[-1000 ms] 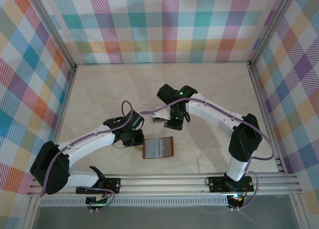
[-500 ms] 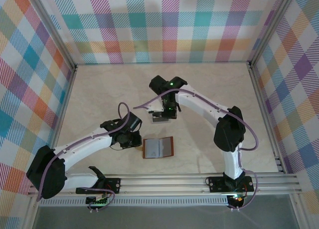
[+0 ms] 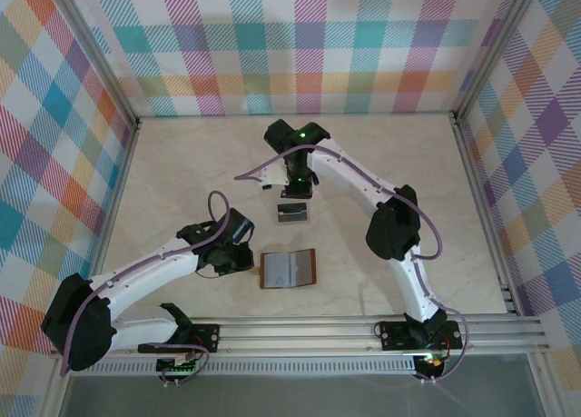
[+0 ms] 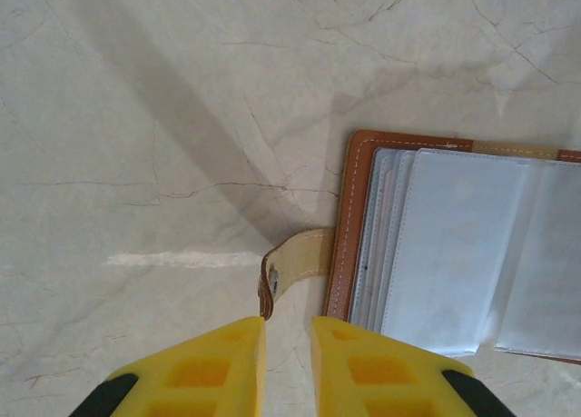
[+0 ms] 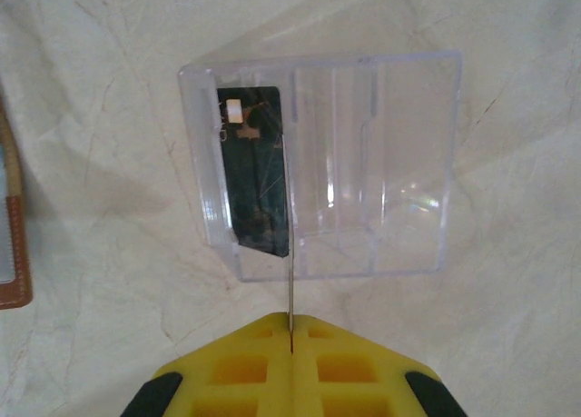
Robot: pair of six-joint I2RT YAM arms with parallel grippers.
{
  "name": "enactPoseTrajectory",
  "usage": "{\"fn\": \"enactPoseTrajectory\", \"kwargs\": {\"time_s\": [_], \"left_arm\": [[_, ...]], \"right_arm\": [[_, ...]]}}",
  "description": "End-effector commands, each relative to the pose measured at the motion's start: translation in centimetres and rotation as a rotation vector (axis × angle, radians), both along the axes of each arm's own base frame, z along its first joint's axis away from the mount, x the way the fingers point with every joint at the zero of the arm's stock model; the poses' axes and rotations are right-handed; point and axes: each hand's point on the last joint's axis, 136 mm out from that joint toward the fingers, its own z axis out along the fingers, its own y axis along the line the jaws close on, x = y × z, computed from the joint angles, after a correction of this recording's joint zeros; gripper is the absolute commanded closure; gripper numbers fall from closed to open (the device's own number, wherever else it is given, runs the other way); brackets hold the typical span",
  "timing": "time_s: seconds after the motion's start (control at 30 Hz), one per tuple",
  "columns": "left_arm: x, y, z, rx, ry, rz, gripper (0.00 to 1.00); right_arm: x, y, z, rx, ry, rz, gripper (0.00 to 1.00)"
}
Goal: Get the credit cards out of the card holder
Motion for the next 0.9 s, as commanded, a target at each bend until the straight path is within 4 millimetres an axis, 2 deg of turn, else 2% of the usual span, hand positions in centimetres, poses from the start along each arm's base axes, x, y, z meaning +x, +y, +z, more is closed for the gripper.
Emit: {"fn": "enactPoseTrajectory", "kwargs": {"time_s": [0.0, 0.47, 0.87], "left_arm": [[-0.7, 0.5, -0.3, 0.018, 0.014, 0.01, 0.79], [-0.6, 0.4, -1.2, 0.028, 0.03, 0.011, 0.79], [-0.6, 0.5, -1.6, 0.04, 0.04, 0.011, 0.79]], "right_arm": [[0.2, -0.2, -0.2, -0.02, 0.024, 0.032, 1.0], [2.9, 1.0, -3.2, -0.032, 0.011, 0.056, 1.0], [2.6, 1.7, -5.5, -0.023, 0.066, 0.062, 0.98]]}}
